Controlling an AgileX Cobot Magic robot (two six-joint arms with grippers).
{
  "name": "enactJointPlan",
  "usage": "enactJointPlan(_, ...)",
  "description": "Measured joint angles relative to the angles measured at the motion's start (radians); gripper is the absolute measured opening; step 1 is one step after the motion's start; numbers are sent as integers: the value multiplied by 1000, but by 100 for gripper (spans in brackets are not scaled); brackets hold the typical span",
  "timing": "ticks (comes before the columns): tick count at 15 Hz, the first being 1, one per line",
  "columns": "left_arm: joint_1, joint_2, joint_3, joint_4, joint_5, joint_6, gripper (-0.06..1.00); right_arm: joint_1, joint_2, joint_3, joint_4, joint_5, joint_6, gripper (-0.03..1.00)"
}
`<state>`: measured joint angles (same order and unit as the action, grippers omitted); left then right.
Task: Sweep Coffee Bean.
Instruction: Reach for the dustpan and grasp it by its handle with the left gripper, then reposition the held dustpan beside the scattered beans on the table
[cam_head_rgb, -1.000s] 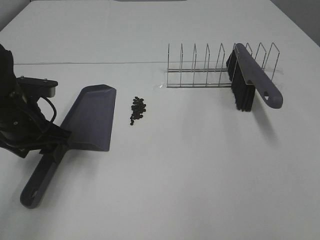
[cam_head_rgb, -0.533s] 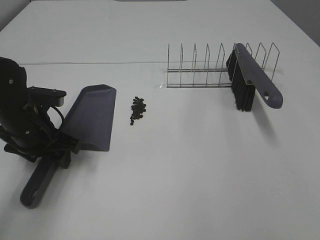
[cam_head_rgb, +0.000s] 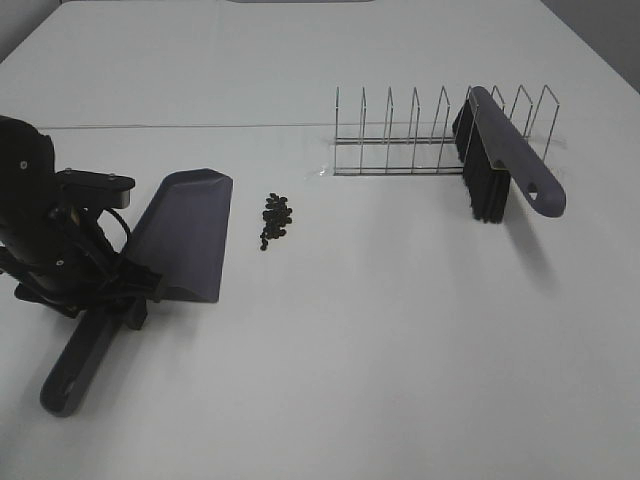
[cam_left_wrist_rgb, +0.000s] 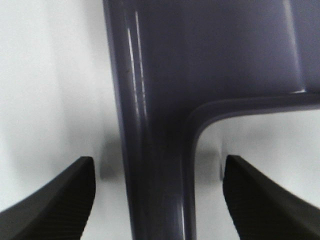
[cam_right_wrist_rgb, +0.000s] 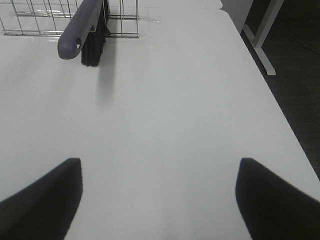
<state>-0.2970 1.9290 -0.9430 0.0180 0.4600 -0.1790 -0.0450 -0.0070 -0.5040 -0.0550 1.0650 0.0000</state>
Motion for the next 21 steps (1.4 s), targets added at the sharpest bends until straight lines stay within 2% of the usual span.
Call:
enactJointPlan(6,0,24,-9,-9,0,0,67,0,0,0,0,0,0,79)
enactJointPlan(7,-1,24,-9,-18,0,0,61,0,0,0,0,0,0,79)
enactJointPlan(8,-2,24,-9,-18,1,0,51,0,0,0,0,0,0,79)
enactJointPlan(9,-2,24,-10,-10,5,-9,35,0,0,0,0,0,0,79)
enactJointPlan(16,-2,15,-11,-6,11,-80,36,0,0,0,0,0,0,79)
enactJointPlan(21,-2,-153,-6,-2,30,-105,36,0,13,-5,4,-13,0,79)
